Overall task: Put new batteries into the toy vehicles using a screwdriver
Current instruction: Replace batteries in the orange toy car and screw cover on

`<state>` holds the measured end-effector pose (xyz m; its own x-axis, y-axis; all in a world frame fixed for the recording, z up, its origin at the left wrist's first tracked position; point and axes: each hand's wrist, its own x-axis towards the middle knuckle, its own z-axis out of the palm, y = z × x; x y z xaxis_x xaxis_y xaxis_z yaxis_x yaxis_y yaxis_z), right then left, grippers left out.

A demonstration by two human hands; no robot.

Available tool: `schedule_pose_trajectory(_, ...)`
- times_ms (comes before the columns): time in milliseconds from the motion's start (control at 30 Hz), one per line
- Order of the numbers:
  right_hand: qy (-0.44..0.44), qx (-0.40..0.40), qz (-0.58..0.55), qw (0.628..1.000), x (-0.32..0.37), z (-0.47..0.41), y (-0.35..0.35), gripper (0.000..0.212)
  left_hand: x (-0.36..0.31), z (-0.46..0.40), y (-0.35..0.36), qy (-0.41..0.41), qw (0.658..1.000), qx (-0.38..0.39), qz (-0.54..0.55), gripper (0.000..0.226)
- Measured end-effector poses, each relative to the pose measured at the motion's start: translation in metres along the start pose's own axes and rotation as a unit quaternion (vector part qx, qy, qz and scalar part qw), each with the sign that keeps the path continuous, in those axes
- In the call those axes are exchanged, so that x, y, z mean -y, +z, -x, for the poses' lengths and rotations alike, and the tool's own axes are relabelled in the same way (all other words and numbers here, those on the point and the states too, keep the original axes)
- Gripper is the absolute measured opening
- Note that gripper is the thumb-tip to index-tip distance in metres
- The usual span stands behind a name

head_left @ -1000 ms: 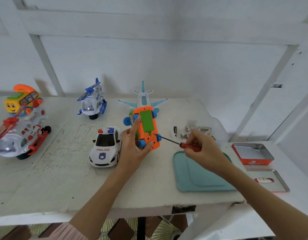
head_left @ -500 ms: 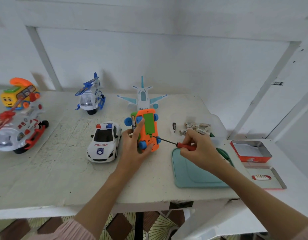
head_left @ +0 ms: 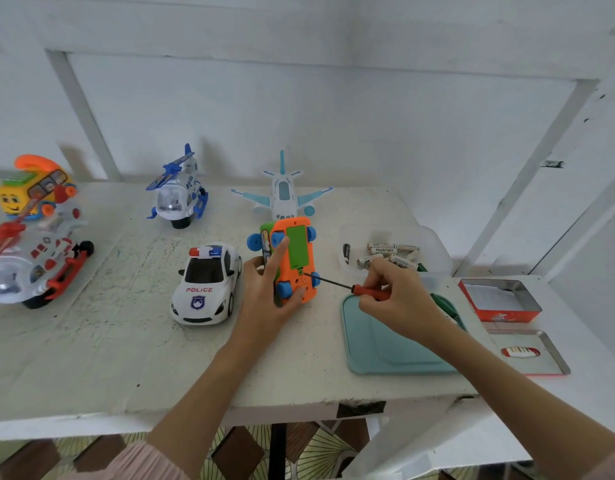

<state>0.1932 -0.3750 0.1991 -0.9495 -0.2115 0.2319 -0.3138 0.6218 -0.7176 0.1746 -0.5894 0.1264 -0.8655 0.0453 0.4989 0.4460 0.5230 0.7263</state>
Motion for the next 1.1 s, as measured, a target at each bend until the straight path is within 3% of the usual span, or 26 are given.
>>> schedule_pose_trajectory(300, 0.004, -0.001, -0.005, 1.0, 0.003, 0.001, 0.001, 0.02, -0.001, 0.002, 0.0, -0.003, 1.0, 0.002, -0.001, 0.074)
schedule_pose_trajectory(1100, 0.01, 0.012, 0.012, 1.0, 0.005, 0.001, -0.003, 0.019, -0.013, 0.003, -0.003, -0.019, 1.0, 0.016, -0.013, 0.074)
